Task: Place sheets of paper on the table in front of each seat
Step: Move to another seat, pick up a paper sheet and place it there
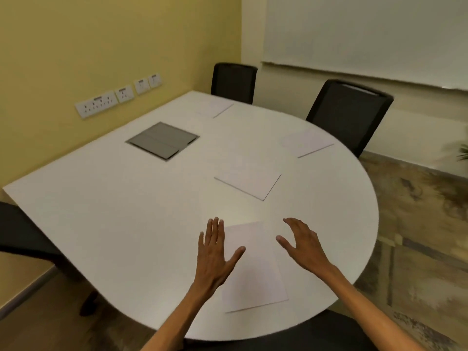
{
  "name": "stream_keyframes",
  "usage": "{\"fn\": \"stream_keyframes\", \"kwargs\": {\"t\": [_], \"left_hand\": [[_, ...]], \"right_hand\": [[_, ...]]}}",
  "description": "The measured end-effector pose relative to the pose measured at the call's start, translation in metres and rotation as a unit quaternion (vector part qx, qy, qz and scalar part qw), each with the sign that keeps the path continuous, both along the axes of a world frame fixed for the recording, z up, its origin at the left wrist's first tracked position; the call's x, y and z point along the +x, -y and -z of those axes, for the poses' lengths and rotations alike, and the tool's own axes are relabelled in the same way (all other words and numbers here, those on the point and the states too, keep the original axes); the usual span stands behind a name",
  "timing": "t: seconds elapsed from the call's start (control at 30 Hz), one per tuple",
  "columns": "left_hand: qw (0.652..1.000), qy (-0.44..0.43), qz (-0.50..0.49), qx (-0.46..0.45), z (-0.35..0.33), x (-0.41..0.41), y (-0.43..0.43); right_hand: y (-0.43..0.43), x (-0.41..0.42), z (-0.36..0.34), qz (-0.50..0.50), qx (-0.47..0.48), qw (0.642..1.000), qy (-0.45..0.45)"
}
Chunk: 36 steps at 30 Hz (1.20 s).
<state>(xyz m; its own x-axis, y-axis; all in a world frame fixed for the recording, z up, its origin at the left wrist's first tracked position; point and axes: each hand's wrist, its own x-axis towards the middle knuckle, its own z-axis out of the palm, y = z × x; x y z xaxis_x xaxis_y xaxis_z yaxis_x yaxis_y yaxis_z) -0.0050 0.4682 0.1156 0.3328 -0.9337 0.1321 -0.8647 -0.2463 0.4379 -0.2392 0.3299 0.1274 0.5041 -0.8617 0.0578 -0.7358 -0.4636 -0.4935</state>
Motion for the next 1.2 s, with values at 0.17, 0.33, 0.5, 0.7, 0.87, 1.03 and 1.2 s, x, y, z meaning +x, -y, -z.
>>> {"fn": "stream_keyframes", "kwargs": {"t": [0.17, 0.33, 0.5, 0.7, 0.87, 1.03, 1.2], "left_hand": [[0.997, 0.003, 0.051, -0.055, -0.05, -0.018, 0.014], [0.99, 0.017, 0.053, -0.129, -0.094, -0.049, 0.024], [0.984, 0.003, 0.072, -0.164, -0.127, -0.094, 0.037], [0.982, -0.005, 0.089, -0.164, -0.144, -0.153, 0.054], [0.981, -0.005, 0.069, -0.183, -0.153, -0.207, 0.072], [0.979, 0.0, 0.027, -0.2, -0.165, -0.269, 0.095], [0.982, -0.01, -0.002, -0.19, -0.156, -0.337, 0.109]], "right_hand": [[-0.012, -0.005, -0.063, 0.03, -0.057, 0.995, 0.071], [-0.021, -0.034, -0.108, 0.081, -0.121, 0.981, 0.126], [-0.024, -0.073, -0.13, 0.124, -0.15, 0.969, 0.149], [-0.015, -0.13, -0.148, 0.149, -0.158, 0.963, 0.16], [0.003, -0.187, -0.16, 0.139, -0.168, 0.962, 0.166], [0.03, -0.252, -0.171, 0.11, -0.165, 0.966, 0.167], [0.059, -0.307, -0.169, 0.089, -0.151, 0.971, 0.162]]}}
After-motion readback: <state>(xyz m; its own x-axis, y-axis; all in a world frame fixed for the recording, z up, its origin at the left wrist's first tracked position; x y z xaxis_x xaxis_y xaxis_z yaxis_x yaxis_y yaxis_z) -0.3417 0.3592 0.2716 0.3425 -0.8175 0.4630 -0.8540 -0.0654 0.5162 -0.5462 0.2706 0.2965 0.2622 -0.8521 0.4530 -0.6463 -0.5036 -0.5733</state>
